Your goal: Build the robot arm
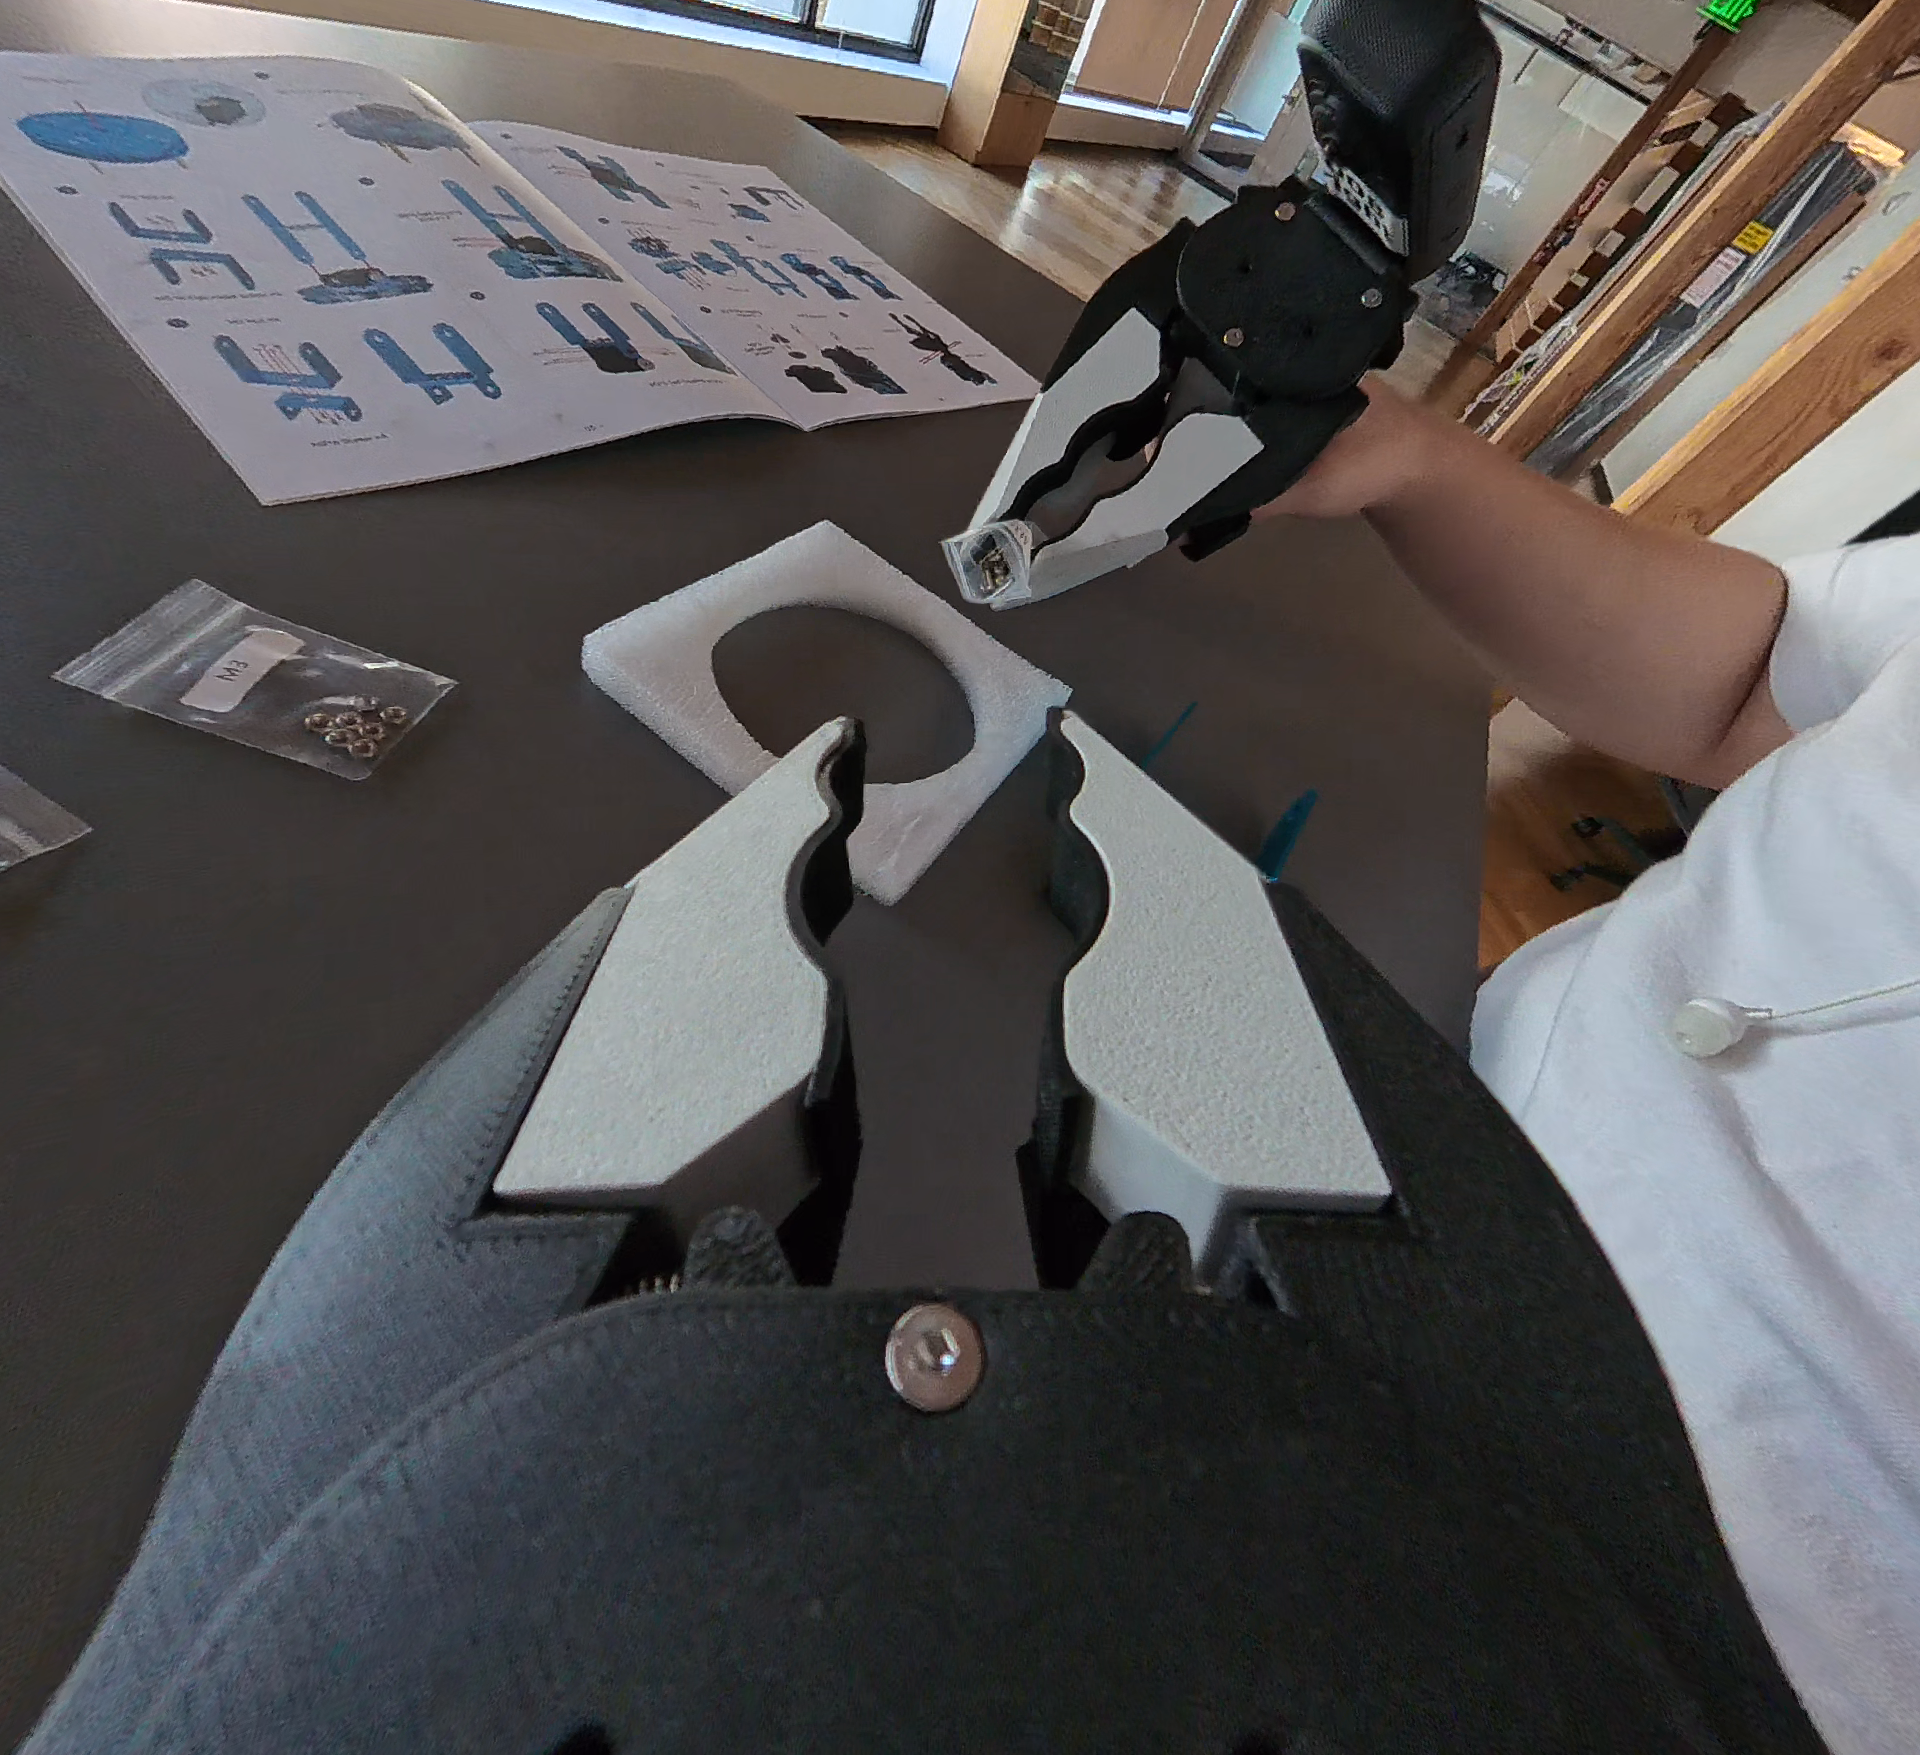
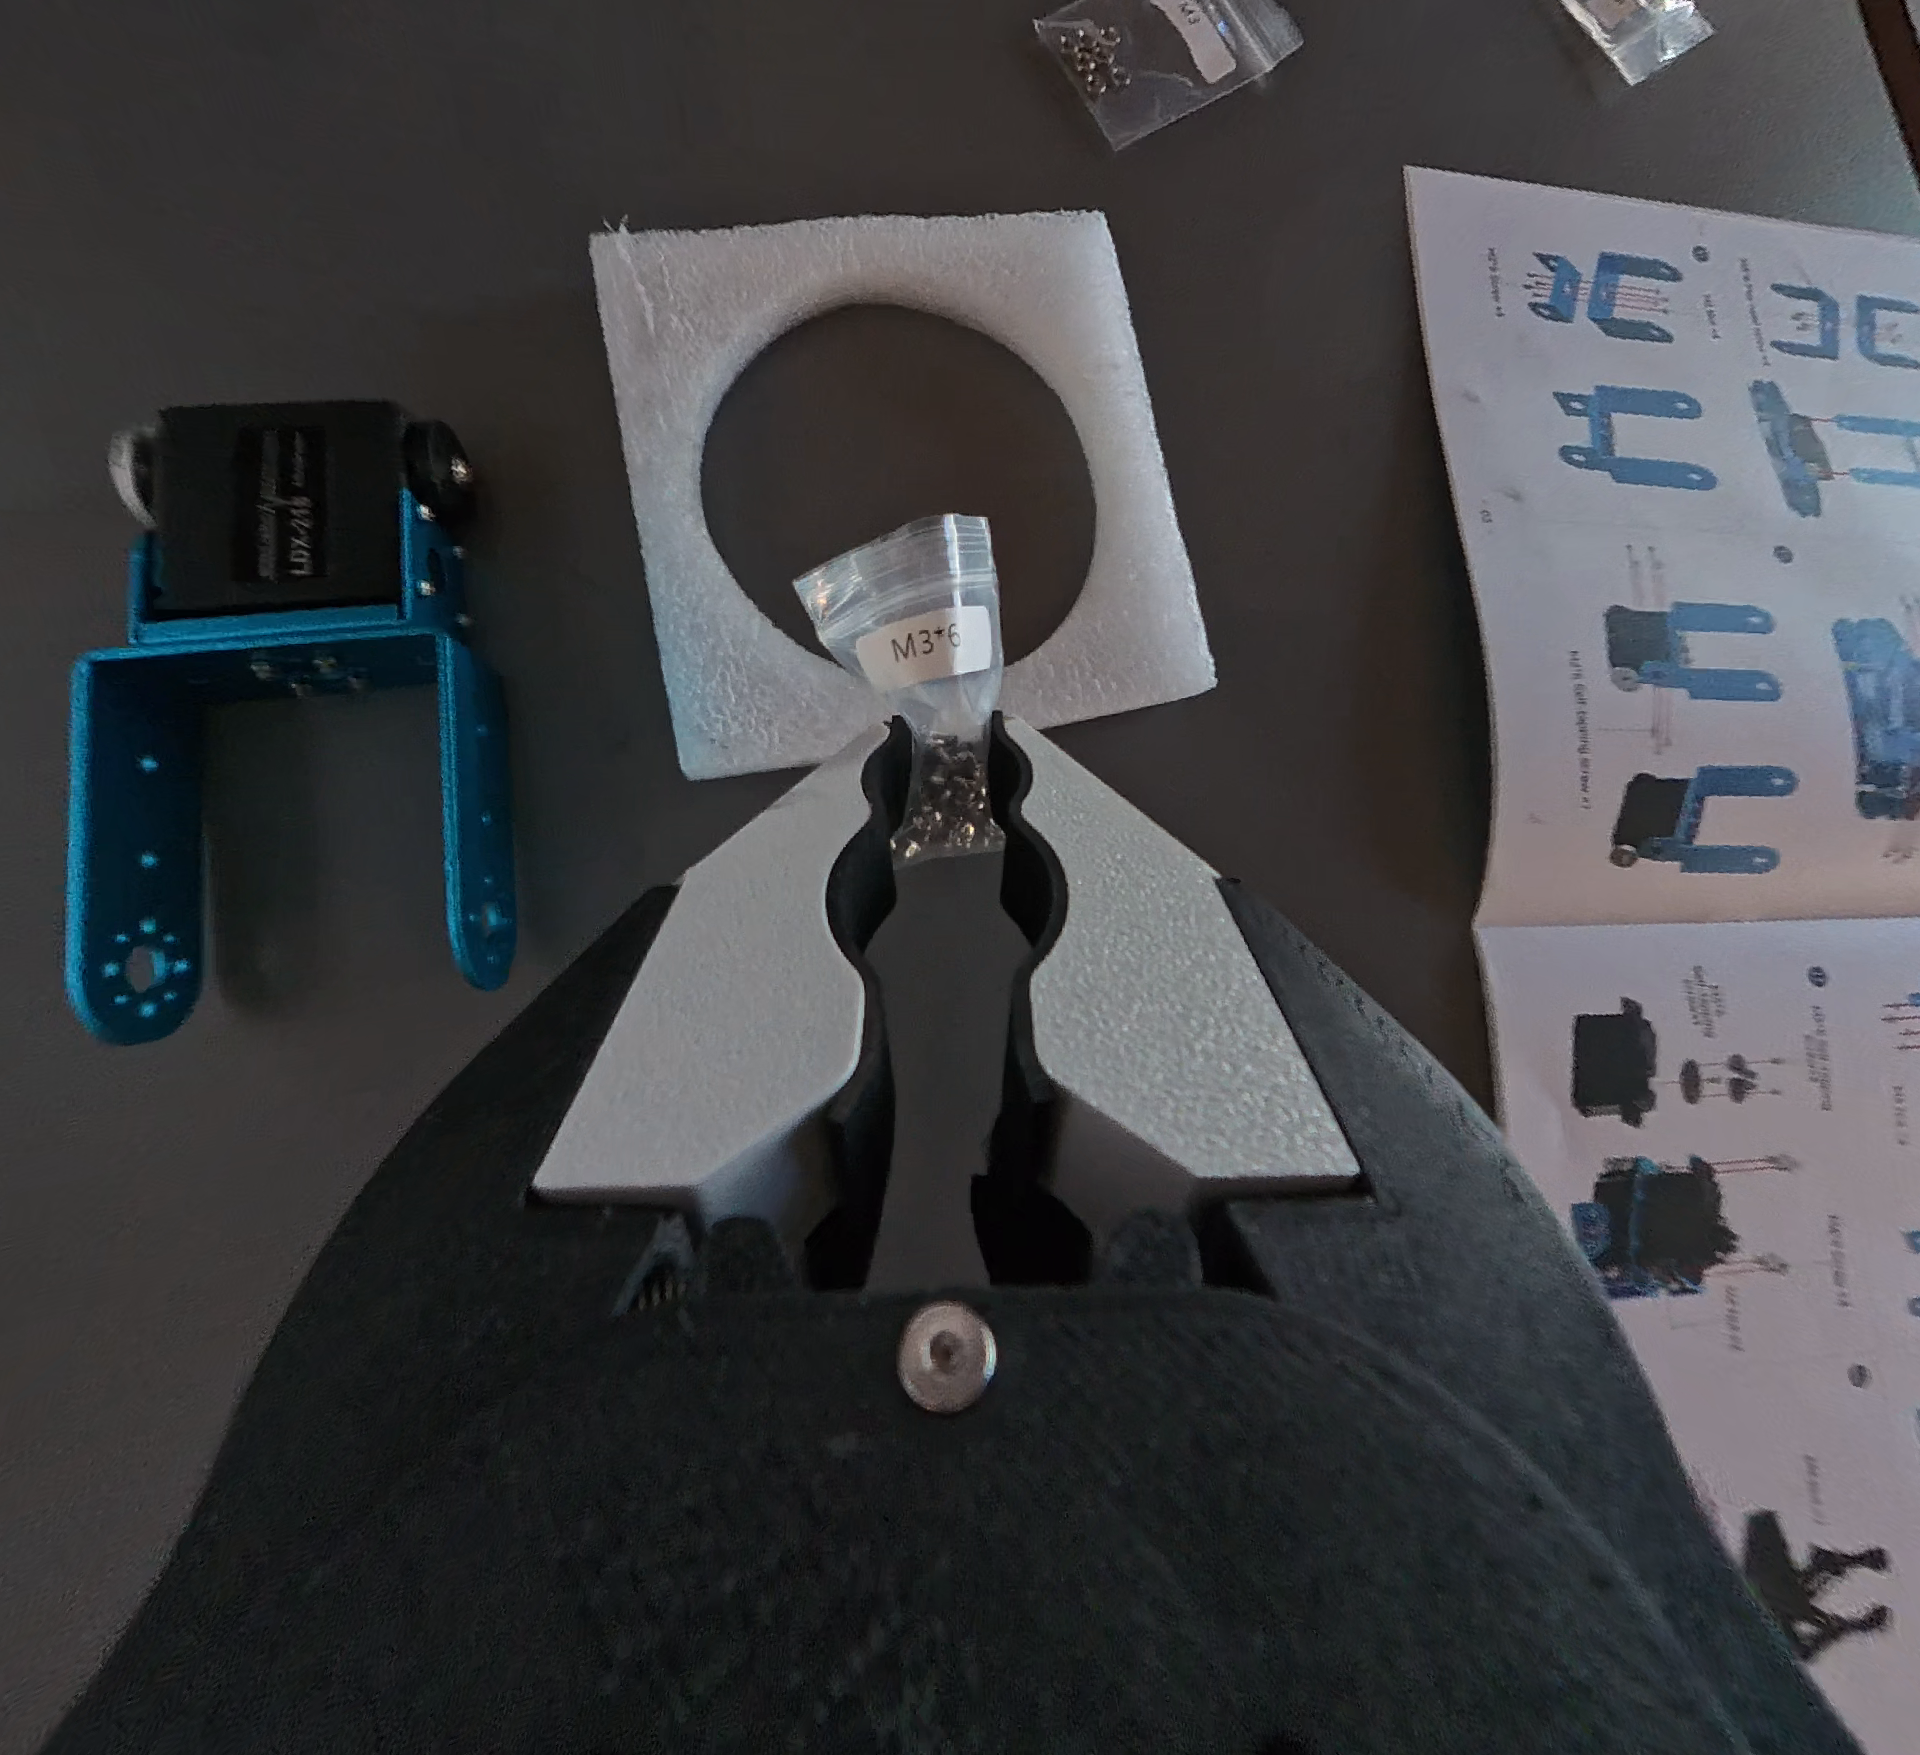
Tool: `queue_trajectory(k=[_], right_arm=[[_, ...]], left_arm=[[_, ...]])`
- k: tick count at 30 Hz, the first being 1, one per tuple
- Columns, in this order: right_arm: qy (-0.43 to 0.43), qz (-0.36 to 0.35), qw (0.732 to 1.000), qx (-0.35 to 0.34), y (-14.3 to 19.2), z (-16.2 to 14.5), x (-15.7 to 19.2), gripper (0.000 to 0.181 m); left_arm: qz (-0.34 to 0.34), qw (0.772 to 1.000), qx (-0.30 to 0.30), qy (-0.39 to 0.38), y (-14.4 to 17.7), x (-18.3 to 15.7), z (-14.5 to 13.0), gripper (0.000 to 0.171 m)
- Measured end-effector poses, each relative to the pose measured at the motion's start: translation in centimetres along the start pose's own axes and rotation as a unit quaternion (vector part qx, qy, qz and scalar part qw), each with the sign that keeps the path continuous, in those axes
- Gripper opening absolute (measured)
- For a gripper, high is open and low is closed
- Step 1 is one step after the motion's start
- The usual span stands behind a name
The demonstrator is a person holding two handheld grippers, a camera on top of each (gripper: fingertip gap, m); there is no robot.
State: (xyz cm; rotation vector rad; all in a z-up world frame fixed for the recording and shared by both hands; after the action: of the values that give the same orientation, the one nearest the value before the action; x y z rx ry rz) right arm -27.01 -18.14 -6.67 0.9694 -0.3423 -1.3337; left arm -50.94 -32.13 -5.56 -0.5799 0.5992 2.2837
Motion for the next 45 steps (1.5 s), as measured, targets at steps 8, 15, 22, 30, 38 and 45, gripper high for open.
queue_trajectory(k=[8, 15, 22, 30, 38, 45], right_arm=[[0.046, 0.002, 0.998, 0.035, -0.4, 1.3, -0.1, 0.014], [0.080, 0.020, 0.995, 0.057, -1.2, 1.8, -0.7, 0.014], [0.101, 0.028, 0.989, 0.106, -1.8, 2.0, -1.0, 0.014], [0.130, 0.029, 0.984, 0.121, -2.4, 2.8, -1.3, 0.015], [0.138, 0.043, 0.979, 0.146, -2.6, 3.7, -1.6, 0.015], [0.161, 0.045, 0.976, 0.139, -3.0, 4.3, -1.6, 0.014]], left_arm=[[0.012, 1.000, -0.005, -0.002, 0.4, 0.3, -0.5, 0.036], [0.015, 1.000, -0.012, 0.001, 0.8, 0.5, -1.1, 0.037], [0.016, 1.000, -0.020, 0.007, 1.5, 0.6, -1.4, 0.037], [0.013, 1.000, -0.024, 0.008, 1.7, 0.7, -1.3, 0.038], [0.009, 0.999, -0.030, 0.012, 1.8, 0.9, -1.2, 0.038], [0.009, 0.999, -0.032, 0.013, 1.9, 1.0, -1.4, 0.038]])
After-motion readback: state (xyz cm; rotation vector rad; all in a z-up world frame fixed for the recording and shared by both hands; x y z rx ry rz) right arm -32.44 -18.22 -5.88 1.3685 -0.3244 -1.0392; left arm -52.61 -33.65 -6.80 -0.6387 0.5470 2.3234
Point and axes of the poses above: each gripper's, where its closed fingertips meet, y back along the fingers, z out of its top, x = y × z across the jaws, the point moved 10 cm from there along y, back along the fingers, and after that the axes turned 13 degrees about y, right-handed, at the moved point
